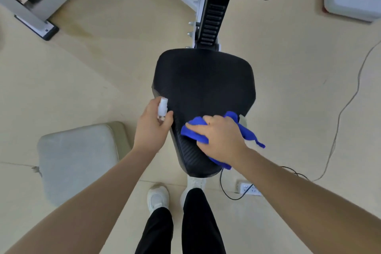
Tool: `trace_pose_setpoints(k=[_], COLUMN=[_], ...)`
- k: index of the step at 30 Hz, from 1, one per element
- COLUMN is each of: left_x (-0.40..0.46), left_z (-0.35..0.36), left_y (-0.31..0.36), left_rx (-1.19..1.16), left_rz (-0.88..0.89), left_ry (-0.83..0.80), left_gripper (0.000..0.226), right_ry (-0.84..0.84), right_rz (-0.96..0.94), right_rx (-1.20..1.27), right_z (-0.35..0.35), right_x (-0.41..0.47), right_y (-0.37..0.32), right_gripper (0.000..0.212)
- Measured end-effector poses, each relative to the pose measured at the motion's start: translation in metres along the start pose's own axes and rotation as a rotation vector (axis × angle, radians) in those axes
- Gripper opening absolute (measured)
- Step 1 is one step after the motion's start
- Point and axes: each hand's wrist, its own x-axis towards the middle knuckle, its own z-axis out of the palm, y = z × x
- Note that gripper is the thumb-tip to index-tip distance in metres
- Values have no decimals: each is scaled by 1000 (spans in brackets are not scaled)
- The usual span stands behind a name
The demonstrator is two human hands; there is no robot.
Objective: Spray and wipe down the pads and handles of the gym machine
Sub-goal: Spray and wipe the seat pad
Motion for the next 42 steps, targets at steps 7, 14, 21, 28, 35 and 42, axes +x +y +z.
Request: trace_pose_setpoints(k=[7, 14, 21, 28, 35, 42], left_x=[-5, -15, -1, 9, 28, 38], left_z=[9, 0, -10, -15, 3, 22], left_y=[-5, 2, 3, 18, 47, 42], left_rx=[-12, 33, -7, 16, 123, 229], left_rz=[-25, -37, -30, 62, 213, 206], left_ry=[26, 2, 29, 28, -58, 10], left_gripper=[35, 18, 11, 16, 23, 26], right_ry=[0, -38, -121, 41, 2, 67], right_rz=[123, -154, -47, 206, 202, 656], right_rx=[-92, -158, -131, -11, -32, -44], right_z=[9, 13, -2, 11, 1, -7], right_x=[22, -17, 48, 38, 56, 82], right_y=[-10, -42, -21, -20, 25, 133], right_gripper=[42, 32, 34, 39, 42, 40])
